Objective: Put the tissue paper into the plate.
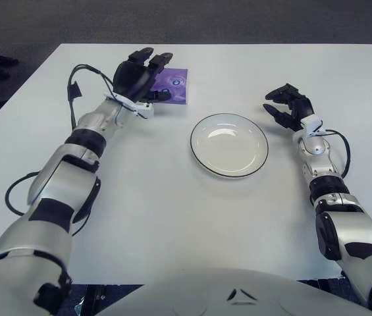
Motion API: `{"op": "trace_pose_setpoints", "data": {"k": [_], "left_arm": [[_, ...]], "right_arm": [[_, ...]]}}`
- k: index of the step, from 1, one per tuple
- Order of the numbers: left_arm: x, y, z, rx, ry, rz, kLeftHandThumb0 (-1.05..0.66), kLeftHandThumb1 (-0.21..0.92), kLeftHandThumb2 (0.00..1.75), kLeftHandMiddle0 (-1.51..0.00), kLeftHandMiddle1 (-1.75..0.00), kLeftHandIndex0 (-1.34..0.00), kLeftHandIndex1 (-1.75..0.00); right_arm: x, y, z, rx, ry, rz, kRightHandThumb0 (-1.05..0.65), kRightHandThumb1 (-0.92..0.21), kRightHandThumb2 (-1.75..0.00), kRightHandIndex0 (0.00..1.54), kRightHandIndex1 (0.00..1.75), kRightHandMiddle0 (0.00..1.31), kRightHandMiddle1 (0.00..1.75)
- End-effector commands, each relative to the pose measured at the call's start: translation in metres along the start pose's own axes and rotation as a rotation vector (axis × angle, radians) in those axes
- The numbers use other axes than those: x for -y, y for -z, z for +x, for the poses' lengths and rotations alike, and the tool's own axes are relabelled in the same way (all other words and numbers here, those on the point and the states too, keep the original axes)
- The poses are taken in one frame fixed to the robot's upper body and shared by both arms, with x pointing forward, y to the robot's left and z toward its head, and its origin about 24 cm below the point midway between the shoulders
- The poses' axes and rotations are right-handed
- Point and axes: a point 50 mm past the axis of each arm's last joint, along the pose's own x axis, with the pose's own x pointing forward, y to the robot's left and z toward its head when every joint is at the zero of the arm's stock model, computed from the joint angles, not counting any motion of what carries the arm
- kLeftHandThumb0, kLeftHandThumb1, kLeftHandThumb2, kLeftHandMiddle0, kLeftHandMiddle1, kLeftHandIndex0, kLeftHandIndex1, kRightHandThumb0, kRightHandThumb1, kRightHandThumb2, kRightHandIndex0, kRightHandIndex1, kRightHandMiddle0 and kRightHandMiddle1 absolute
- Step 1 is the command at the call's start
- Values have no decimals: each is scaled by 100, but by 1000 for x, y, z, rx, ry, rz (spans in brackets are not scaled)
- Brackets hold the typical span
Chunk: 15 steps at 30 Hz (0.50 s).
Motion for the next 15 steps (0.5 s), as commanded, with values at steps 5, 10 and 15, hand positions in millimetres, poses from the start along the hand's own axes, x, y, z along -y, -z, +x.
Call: {"op": "trace_pose_setpoints", "data": {"k": [5,10,15], "left_arm": [[0,-1,10,-14,82,-53,-96,92,70,-31,0,-26,-7],[1,-2,11,-21,142,-139,-99,92,72,-29,0,-25,-6],[1,-2,12,-38,194,-227,-101,92,73,-27,0,-24,-5]], "right_arm": [[-30,54,-52,-233,-77,31,-1,-92,-16,68,130,47,121],[-29,55,-52,-235,-79,29,-1,-92,-16,68,130,47,122],[-29,55,-52,-235,-82,26,-1,-92,-16,68,130,47,122]]}}
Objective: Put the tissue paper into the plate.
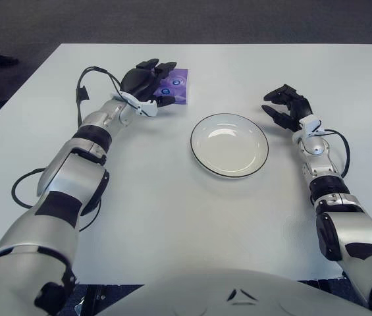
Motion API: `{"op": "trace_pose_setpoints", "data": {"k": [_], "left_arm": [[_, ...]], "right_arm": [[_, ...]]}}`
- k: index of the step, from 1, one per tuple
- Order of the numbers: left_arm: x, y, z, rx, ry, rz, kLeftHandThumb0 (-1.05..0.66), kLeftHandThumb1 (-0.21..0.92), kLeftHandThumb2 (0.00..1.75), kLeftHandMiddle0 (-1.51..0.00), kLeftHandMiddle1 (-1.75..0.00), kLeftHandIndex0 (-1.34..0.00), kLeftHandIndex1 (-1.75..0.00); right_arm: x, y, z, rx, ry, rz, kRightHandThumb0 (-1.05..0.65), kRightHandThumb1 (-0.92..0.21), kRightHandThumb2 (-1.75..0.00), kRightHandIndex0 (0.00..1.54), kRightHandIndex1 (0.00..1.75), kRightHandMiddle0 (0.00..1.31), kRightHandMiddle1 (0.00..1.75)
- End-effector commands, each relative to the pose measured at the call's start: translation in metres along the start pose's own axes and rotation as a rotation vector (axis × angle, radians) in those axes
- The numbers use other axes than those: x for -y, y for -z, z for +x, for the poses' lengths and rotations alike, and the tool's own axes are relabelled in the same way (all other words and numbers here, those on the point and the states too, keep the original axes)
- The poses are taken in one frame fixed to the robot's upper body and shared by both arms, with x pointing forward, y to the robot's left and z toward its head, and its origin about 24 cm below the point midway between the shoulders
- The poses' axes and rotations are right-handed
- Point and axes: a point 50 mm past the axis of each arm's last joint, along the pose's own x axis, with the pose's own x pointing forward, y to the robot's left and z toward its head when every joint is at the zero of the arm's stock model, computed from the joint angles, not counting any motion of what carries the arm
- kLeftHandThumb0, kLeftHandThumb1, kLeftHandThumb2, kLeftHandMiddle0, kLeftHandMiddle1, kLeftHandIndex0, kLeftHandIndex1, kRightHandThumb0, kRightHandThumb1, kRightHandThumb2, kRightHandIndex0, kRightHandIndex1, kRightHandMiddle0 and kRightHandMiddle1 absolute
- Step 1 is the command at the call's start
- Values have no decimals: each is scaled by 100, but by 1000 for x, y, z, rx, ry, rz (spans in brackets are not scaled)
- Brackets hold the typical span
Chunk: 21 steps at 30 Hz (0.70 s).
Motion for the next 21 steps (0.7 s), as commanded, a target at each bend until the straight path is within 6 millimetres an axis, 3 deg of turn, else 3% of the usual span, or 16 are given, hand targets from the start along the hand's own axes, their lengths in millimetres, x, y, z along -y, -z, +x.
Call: {"op": "trace_pose_setpoints", "data": {"k": [1,12,21], "left_arm": [[-11,-2,7,-5,17,-65,-101,92,74,-26,0,-24,-5],[-8,-2,11,-43,65,-96,-99,92,68,-23,0,-21,-2],[-3,-3,14,-69,60,-7,-100,92,68,-22,0,-21,-2]], "right_arm": [[-29,55,-52,-232,-69,38,-1,-92,-16,68,130,46,122],[-30,55,-53,-231,-75,35,-1,-92,-16,67,130,46,123],[-30,54,-52,-231,-79,32,-1,-92,-17,67,131,45,124]]}}
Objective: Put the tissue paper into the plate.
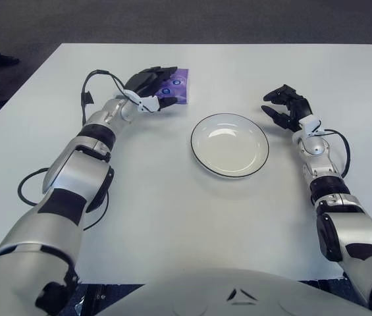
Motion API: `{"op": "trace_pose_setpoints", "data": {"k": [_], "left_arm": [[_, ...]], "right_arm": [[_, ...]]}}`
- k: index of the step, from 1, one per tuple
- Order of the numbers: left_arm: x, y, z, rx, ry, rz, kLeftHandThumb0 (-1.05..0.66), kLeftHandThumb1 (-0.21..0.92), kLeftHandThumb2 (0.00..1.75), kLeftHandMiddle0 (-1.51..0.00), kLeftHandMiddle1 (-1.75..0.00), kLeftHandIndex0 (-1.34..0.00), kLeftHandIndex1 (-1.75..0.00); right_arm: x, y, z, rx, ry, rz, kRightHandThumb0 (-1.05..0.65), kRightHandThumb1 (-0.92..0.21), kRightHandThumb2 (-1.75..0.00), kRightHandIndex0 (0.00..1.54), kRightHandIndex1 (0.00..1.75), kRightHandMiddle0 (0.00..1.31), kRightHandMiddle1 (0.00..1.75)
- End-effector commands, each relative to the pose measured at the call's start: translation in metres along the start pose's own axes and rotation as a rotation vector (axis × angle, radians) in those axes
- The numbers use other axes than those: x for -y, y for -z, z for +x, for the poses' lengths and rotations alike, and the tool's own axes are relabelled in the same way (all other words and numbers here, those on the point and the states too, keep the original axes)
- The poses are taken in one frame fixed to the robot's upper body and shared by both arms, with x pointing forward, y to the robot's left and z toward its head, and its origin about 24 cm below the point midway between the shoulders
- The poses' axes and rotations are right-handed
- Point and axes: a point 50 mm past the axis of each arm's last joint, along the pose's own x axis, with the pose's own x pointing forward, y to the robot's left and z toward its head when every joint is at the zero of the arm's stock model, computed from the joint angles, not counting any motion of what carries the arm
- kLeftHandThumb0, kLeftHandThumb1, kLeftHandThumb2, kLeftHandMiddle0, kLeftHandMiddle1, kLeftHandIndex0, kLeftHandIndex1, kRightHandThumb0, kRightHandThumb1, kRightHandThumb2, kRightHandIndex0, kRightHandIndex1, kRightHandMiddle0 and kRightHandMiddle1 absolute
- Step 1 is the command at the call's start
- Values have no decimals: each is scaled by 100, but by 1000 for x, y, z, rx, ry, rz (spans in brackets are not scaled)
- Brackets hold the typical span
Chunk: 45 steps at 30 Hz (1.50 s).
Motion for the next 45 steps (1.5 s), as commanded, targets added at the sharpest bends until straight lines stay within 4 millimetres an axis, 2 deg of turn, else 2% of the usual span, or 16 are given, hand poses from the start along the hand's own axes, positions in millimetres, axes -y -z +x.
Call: {"op": "trace_pose_setpoints", "data": {"k": [1,5,11,16,20,32,38,45], "left_arm": [[-10,-5,7,2,-39,78,-100,92,68,-22,0,-21,-2],[-9,-7,11,-23,-70,188,-100,92,68,-22,0,-21,-1],[-8,-8,12,-23,-84,241,-101,92,69,-23,-1,-21,-1],[-8,-9,14,-13,-57,308,-103,92,76,-39,-3,-23,-2],[-10,-11,16,13,-22,363,-103,92,81,-44,-4,-25,-3],[-11,-13,14,86,52,433,-105,92,86,-48,-2,-31,-4],[-11,-9,5,162,150,418,-103,92,89,-59,-3,-36,-5],[-14,-7,-7,250,227,350,-101,92,90,-63,-3,-40,-6]], "right_arm": [[-30,55,-52,-231,-73,39,-1,-92,-17,67,131,45,124],[-30,55,-52,-232,-75,37,-1,-92,-17,66,131,45,124],[-31,55,-53,-231,-77,36,-1,-92,-17,67,131,45,124],[-31,54,-53,-228,-78,36,-1,-92,-17,67,131,45,124],[-31,54,-53,-226,-78,34,-1,-92,-17,66,131,45,124],[-31,53,-52,-224,-81,28,-1,-92,-17,66,131,45,125],[-31,53,-52,-221,-85,23,-1,-92,-17,66,131,45,125],[-30,52,-52,-218,-86,20,-1,-92,-17,67,131,44,125]]}}
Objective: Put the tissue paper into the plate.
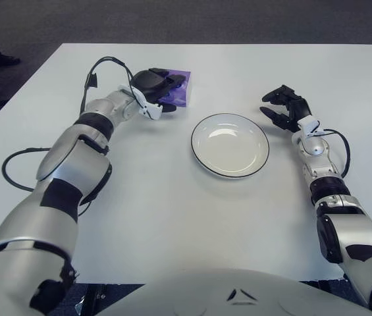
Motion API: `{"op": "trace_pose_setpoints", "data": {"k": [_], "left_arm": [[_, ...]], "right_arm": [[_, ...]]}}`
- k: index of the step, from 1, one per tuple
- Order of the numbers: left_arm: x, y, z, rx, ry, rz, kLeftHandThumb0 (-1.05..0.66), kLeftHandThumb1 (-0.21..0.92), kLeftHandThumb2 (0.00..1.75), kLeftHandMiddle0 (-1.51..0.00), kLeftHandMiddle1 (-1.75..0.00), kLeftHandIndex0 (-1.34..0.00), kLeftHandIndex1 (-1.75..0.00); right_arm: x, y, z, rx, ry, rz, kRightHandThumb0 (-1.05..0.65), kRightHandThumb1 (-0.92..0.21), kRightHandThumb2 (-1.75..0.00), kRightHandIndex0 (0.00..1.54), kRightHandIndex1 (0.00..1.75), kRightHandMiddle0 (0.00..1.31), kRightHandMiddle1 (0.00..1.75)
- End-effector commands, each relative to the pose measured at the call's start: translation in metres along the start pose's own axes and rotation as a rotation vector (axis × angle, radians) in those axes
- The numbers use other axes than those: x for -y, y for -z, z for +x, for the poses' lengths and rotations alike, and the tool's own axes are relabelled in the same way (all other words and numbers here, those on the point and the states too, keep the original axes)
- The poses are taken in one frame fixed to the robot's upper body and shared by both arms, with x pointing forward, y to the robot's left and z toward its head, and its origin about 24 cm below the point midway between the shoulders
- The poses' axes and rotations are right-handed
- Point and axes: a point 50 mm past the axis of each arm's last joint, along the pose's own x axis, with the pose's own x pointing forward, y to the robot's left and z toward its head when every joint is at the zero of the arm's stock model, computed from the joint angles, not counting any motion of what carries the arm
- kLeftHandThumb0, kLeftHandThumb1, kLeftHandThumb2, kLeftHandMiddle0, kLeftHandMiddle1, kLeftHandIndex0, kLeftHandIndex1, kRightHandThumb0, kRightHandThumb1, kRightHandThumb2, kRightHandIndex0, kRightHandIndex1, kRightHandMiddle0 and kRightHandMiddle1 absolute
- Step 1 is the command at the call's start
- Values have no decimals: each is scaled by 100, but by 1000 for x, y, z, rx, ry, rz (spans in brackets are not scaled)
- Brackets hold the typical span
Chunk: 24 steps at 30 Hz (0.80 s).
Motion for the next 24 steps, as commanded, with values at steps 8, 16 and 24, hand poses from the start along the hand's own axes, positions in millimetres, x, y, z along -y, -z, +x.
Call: {"op": "trace_pose_setpoints", "data": {"k": [8,16,24], "left_arm": [[1,4,-21,78,83,-66,-99,92,88,-64,-2,-44,-6],[0,0,-35,114,119,-99,-98,92,86,-65,-1,-45,-5],[-7,-6,-40,120,105,-110,-97,92,85,-66,-1,-45,-4]], "right_arm": [[-29,52,-51,-216,-73,42,-1,-92,-17,67,131,44,125],[-27,52,-53,-213,-73,43,-1,-92,-17,66,131,44,125],[-25,53,-54,-211,-73,40,-1,-92,-17,66,131,45,124]]}}
